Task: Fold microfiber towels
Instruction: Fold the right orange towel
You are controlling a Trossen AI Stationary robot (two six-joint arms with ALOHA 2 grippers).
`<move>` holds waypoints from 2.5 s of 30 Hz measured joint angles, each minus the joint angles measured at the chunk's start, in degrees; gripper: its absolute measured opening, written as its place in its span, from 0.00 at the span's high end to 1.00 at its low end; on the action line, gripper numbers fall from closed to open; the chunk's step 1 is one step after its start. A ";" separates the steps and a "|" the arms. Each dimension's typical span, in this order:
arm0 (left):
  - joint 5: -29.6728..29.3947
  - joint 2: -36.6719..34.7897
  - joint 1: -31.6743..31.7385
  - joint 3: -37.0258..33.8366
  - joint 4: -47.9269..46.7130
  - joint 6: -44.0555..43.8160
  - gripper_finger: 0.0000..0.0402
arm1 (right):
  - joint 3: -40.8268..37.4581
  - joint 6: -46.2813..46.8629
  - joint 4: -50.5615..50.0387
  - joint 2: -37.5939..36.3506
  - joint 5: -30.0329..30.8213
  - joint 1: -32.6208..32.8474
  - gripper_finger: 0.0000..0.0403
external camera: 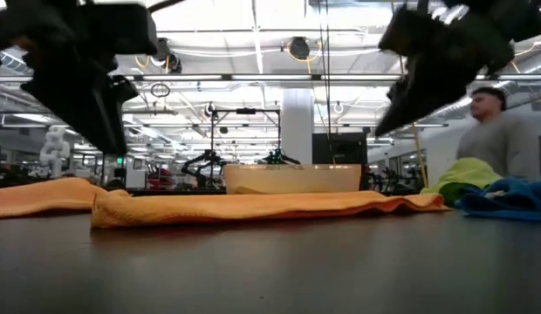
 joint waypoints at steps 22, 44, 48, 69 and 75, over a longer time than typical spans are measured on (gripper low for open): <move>-1.68 0.02 -0.51 -0.81 -0.47 6.33 0.67 | 0.07 -11.33 33.55 15.48 -6.41 5.50 0.70; -4.89 0.04 -2.90 -0.81 -2.41 21.84 0.67 | 0.07 -13.96 38.05 17.22 -8.73 5.50 0.70; -6.22 0.06 -6.43 -0.81 3.15 23.87 0.67 | 0.07 -13.96 38.08 17.20 -8.68 5.50 0.70; -15.03 0.69 -10.41 -1.65 0.02 25.69 0.67 | 0.07 -15.42 39.92 17.20 -8.77 5.39 0.70; -12.36 3.01 -9.41 -6.03 3.43 24.46 0.67 | 0.07 -15.42 39.79 17.20 -8.78 5.39 0.70</move>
